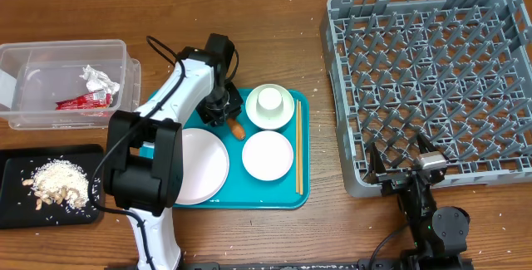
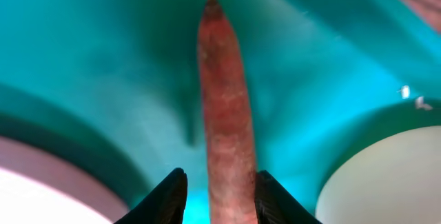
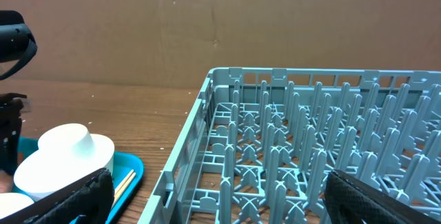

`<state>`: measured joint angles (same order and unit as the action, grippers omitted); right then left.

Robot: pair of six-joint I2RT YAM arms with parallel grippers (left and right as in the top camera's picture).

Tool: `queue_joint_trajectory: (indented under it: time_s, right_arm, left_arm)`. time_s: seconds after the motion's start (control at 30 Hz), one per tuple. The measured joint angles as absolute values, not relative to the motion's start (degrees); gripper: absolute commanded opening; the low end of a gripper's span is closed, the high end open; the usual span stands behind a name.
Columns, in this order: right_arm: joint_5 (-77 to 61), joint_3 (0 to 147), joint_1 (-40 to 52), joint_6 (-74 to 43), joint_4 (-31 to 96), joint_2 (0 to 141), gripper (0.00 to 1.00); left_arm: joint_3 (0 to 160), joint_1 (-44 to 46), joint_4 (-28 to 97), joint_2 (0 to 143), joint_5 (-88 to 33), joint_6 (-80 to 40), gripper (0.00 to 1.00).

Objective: Sort waste into correct bins and load items into the dishwasher
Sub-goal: 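Move the left gripper to the orange carrot and grasp it, then carry the carrot left and drop it onto the black tray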

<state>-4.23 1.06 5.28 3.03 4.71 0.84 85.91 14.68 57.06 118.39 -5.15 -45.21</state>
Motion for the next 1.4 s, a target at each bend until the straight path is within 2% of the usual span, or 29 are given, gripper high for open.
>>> queue_joint_trajectory:
  time_s: [0.3, 0.37, 0.4, 0.47, 0.53, 0.8, 1.03, 1.2, 1.4]
  right_arm:
    - [-4.23, 1.06, 5.28, 3.03, 4.73, 0.84, 1.0]
    - [-4.23, 1.06, 5.28, 3.03, 4.73, 0.84, 1.0]
    - [-4.23, 1.06, 5.28, 3.05, 4.71, 0.84, 1.0]
    - [-4.21, 1.06, 5.28, 3.03, 4.69, 0.84, 1.0]
    - [-4.23, 1.06, 5.28, 3.01, 4.71, 0.84, 1.0]
    - [-4.23, 1.06, 5.28, 3.03, 4.73, 0.84, 1.0]
    - [-4.23, 1.06, 5.28, 3.03, 4.71, 0.84, 1.0]
    - [-4.21, 1.06, 5.28, 3.03, 4.71, 0.84, 1.0]
    - [-4.23, 1.06, 5.28, 3.01, 4.71, 0.84, 1.0]
  left_arm:
    - [81.76, 15.03, 53.41, 117.97, -5.23, -46.19, 0.33]
    - [81.06, 15.03, 52.38, 117.6, -5.26, -46.35, 0.26]
    - [80.84, 15.03, 52.18, 117.45, -5.23, -46.41, 0.18]
    - [80.53, 15.03, 52.05, 117.27, -5.15, -46.35, 0.09]
    - [80.51, 15.03, 52.1, 117.1, -5.1, -46.33, 0.04]
    - [84.23, 14.9, 59.4, 117.19, -5.02, -45.56, 0.04]
    - [99.2, 12.84, 71.16, 117.27, -2.85, -44.42, 0.04]
    - [106.91, 8.01, 78.59, 117.25, -1.17, -44.38, 0.04]
    - [109.89, -1.91, 87.33, 116.03, 3.14, -44.73, 0.04]
